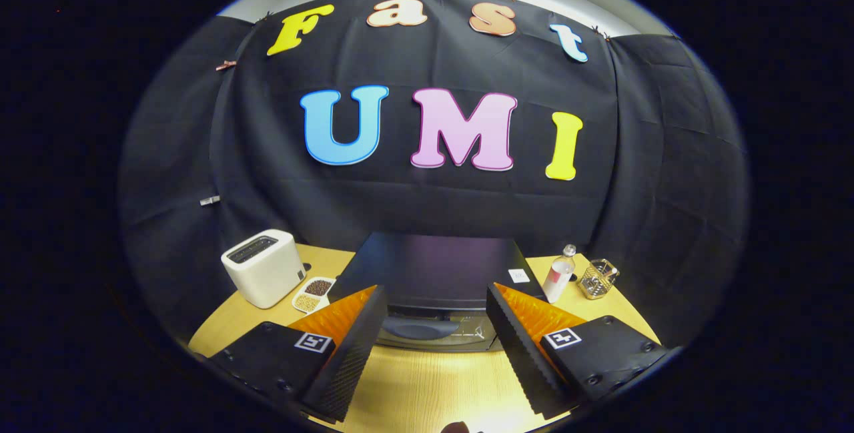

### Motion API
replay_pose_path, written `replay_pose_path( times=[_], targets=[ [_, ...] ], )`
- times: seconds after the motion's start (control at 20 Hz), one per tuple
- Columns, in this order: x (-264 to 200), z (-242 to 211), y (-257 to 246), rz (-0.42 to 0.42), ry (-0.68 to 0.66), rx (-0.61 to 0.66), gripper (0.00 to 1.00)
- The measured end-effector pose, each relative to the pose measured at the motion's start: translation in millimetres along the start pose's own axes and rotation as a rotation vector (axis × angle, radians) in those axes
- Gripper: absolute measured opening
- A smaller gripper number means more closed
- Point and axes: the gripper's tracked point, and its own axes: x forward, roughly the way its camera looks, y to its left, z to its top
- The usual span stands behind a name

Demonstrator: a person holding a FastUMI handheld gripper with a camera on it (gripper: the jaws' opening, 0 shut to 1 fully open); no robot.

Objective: Open the toaster oven, put the food inside, and close the toaster oven door.

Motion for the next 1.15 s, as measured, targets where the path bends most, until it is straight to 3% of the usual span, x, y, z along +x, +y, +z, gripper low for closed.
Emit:
replay_pose_path(
  times=[0.25, 0.55, 0.9, 1.15],
  targets=[
    [-24.2, 59.6, -33.0, -0.027, -0.109, 0.004, 0.99],
    [-45.6, 96.6, -95.5, -0.080, -0.184, 0.005, 0.99],
    [-55.3, 109.9, -156.2, -0.122, -0.203, 0.016, 0.99],
    [-48.0, 109.9, -172.1, -0.110, -0.183, 0.013, 0.99]
  ],
)
